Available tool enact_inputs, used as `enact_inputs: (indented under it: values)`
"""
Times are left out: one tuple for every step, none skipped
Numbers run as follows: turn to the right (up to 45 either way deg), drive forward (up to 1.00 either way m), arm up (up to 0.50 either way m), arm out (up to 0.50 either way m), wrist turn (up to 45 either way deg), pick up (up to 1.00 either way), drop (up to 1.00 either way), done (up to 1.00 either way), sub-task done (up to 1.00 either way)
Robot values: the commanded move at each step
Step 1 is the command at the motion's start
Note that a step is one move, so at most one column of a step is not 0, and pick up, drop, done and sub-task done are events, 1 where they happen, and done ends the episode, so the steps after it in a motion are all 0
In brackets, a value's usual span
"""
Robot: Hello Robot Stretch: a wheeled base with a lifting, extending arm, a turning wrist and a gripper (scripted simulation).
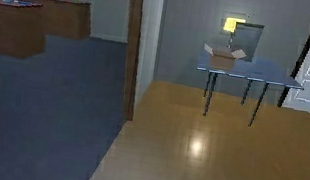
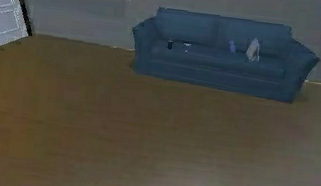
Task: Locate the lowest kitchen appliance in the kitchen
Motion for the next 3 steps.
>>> enact_inputs:
  values:
    - [0.0, 0.50, 0.00, 0.00, 0.0, 0.00, 0.00, 0.00, 0.00]
    - [-45.0, 0.00, 0.00, 0.00, 0.0, 0.00, 0.00, 0.00, 0.00]
    - [-33.0, 0.00, 0.00, 0.00, 0.0, 0.00, 0.00, 0.00, 0.00]
